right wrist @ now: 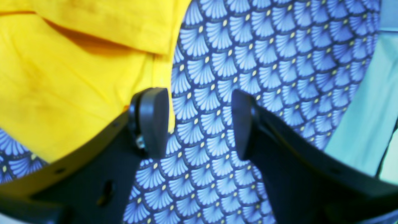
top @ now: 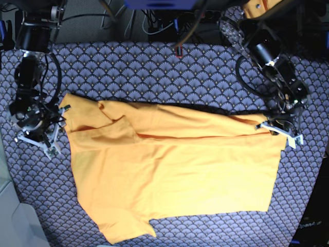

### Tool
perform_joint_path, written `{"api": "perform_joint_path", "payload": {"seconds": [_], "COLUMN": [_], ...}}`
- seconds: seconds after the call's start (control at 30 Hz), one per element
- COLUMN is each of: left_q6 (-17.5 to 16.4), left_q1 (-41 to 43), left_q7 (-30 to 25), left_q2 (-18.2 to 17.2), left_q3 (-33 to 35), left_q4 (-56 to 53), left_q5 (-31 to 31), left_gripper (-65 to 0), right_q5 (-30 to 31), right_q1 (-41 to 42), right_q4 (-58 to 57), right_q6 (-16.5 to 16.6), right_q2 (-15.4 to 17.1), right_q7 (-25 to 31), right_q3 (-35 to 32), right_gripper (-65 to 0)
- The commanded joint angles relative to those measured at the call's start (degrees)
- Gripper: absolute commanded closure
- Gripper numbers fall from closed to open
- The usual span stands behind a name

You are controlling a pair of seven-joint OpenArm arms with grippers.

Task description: Fold the T-shirt properly

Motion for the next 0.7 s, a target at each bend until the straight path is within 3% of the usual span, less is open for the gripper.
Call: {"api": "perform_joint_path", "payload": {"seconds": [0.0, 0.13, 0.3, 0.53, 0.67], "left_q6": [-0.10, 3.59, 4.38, 4.03, 4.03], "left_q1": [-1.86, -3.18, -5.20, -6.34, 0.25], "left_q7": [-1.04, -1.31, -8.08, -6.14, -2.63], "left_q2": [-0.59, -1.30, -1.12, -0.77, -1.83], "left_q3": [0.27, 0.27, 0.27, 1.85, 9.41], "left_q4": [-0.31, -2.68, -4.35, 2.24, 10.68], "left_q5": [-0.58, -0.84, -0.66, -1.01, -0.58], "left_gripper": [0.0, 0.0, 0.0, 0.0, 0.0], "right_q5": [0.08, 0.08, 0.08, -0.01, -0.01], "right_q1": [1.18, 1.09, -0.05, -1.37, -2.16], "right_q4": [1.60, 1.86, 1.95, 1.95, 3.27], "right_q6": [-0.42, -0.42, -0.42, -0.42, -0.42], "right_q2": [0.78, 0.78, 0.87, 0.96, 0.96], "right_q7": [0.54, 0.37, 0.37, 0.37, 0.37], "right_q3": [0.25, 0.25, 0.25, 0.34, 2.72], "right_gripper": [-33.2, -33.2, -33.2, -33.1, -33.1]}}
